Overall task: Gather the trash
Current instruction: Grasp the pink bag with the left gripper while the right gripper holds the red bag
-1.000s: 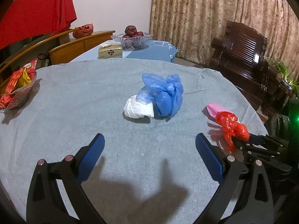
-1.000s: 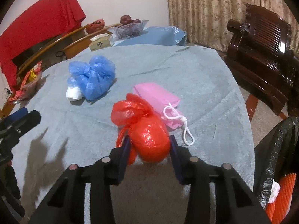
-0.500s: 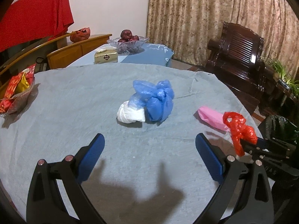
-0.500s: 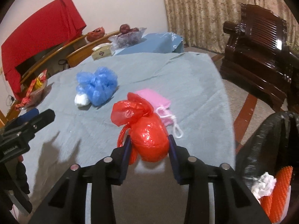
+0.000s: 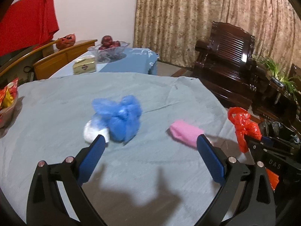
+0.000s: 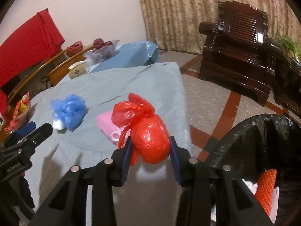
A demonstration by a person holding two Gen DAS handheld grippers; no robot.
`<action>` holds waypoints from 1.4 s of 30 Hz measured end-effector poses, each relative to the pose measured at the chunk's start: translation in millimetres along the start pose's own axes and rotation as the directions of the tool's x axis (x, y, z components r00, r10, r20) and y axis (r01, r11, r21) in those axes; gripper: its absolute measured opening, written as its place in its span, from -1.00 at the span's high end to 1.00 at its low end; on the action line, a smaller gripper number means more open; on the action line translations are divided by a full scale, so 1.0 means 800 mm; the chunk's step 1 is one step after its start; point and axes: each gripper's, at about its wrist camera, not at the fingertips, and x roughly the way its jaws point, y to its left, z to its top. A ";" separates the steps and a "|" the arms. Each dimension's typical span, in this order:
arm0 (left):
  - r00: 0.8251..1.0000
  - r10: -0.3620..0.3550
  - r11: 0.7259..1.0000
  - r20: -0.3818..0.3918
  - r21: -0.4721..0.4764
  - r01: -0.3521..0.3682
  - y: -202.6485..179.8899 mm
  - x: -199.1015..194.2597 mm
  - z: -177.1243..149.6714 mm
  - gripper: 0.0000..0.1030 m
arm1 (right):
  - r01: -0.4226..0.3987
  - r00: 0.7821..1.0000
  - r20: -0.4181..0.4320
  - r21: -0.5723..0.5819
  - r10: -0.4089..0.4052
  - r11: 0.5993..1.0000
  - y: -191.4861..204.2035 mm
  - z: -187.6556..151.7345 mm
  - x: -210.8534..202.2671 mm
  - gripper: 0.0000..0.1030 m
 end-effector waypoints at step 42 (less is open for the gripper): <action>0.978 -0.160 0.987 -0.136 0.010 0.162 -0.066 0.102 0.010 0.95 | 0.065 0.998 -0.016 0.060 -0.064 0.996 -0.025 0.012 0.016 0.26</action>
